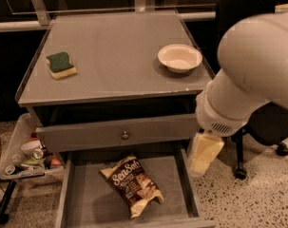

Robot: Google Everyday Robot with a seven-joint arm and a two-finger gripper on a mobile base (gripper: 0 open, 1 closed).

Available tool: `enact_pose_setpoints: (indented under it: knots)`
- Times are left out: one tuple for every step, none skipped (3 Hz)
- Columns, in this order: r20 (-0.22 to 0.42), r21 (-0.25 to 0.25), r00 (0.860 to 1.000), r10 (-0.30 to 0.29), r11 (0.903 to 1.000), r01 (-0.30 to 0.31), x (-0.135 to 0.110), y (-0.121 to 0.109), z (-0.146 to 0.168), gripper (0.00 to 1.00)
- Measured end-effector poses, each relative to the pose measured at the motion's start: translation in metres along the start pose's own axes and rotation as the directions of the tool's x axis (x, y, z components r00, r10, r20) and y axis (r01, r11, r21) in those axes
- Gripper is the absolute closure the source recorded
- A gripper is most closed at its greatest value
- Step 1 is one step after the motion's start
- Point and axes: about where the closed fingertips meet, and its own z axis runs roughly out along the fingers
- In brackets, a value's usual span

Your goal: Pick brown chip bag from middle drawer and place on counter

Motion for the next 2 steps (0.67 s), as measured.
enact_pose_setpoints:
  knots:
    - [0.068,-0.153,0.997,0.035,0.988,-0.025,-0.031,0.045,0.062,0.0]
    - [0.069,-0.276,0.995,0.066,0.9602,-0.045,-0.047,0.089,0.12,0.0]
